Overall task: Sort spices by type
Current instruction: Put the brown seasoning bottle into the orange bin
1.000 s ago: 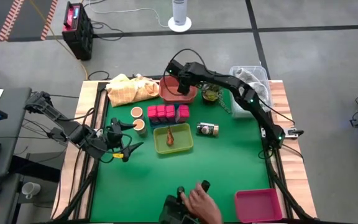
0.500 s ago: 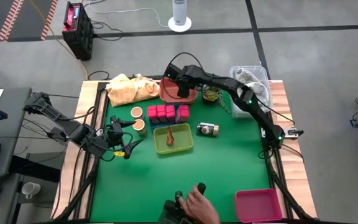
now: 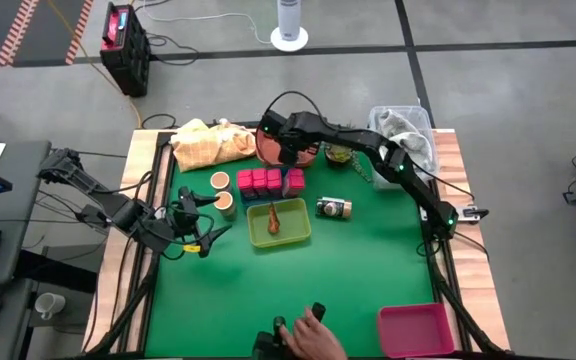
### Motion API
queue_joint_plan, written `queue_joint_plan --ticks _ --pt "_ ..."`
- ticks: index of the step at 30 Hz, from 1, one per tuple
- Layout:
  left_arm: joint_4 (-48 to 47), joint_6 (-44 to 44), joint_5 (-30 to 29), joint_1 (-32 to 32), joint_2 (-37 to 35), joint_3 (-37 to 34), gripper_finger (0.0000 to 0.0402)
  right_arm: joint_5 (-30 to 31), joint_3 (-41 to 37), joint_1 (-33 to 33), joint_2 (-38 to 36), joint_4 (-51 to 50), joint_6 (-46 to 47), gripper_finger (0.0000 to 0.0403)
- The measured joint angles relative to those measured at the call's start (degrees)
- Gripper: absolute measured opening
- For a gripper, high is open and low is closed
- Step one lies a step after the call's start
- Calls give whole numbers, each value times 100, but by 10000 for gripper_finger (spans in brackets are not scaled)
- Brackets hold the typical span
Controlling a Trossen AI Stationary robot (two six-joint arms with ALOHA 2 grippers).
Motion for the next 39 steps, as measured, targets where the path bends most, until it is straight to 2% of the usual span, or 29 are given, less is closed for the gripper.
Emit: queue_joint_plan --ticks 5,9,15,22,29,33,37,39 --pt "-8 -19 4 -2 0 0 389 -163 0 0 49 -8 151 219" --pt "-23 0 9 -2 0 0 389 -467 0 14 49 -68 416 241" --pt "-94 -37 76 -2 0 0 389 -494 0 20 46 -240 652 268" --pt "-123 -70 103 -2 0 0 389 -435 19 26 31 -175 815 272" --pt "-176 -70 103 -2 0 0 389 -452 594 75 5 -311 1273 272" --pt "-246 -78 105 -2 0 -2 389 -800 511 82 -264 -388 1401 272" --pt "-326 -22 103 1 0 -2 389 -1640 516 63 -598 -413 2398 272" --pt "-367 35 105 42 0 -2 389 -1849 516 63 -763 -419 2754 272"
